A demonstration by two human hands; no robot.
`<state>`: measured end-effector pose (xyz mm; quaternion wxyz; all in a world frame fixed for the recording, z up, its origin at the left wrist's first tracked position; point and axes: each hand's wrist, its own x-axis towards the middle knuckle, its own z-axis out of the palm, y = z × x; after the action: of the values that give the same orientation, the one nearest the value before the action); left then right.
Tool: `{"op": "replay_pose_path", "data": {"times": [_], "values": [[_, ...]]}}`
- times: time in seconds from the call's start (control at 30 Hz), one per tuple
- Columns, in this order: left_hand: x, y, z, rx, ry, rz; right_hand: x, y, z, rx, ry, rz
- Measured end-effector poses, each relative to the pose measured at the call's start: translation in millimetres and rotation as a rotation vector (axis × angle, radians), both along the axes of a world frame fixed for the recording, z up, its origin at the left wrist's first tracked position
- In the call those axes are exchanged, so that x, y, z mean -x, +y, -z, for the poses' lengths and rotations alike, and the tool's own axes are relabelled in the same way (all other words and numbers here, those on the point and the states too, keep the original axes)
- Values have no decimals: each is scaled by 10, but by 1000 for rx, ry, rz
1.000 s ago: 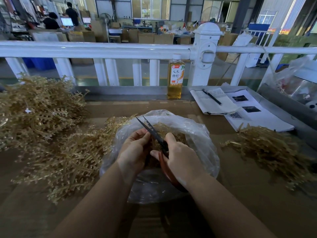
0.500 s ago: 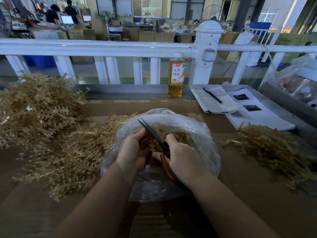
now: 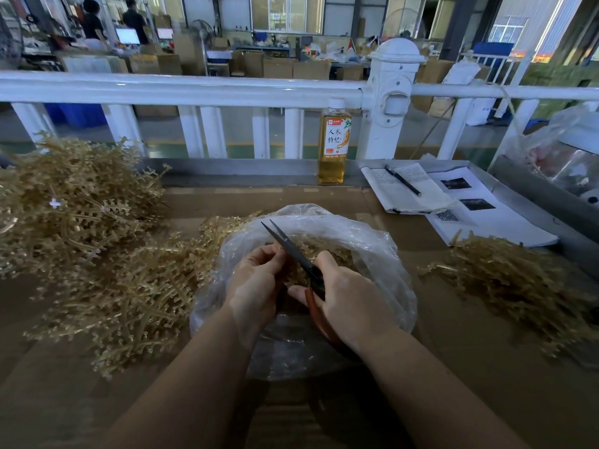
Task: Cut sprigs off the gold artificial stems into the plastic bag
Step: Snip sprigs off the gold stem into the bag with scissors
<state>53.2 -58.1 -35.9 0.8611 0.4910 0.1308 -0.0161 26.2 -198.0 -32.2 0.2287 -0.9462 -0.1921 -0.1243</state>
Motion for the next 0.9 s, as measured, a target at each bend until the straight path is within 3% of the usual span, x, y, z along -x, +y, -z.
{"op": "replay_pose_path", "data": {"times": [0.27, 0.9], "values": [[20, 17, -39, 82, -7, 6, 20, -14, -17, 20, 26, 13], [-3, -6, 39, -45, -25, -27, 51, -18, -69, 13, 49, 2]]}}
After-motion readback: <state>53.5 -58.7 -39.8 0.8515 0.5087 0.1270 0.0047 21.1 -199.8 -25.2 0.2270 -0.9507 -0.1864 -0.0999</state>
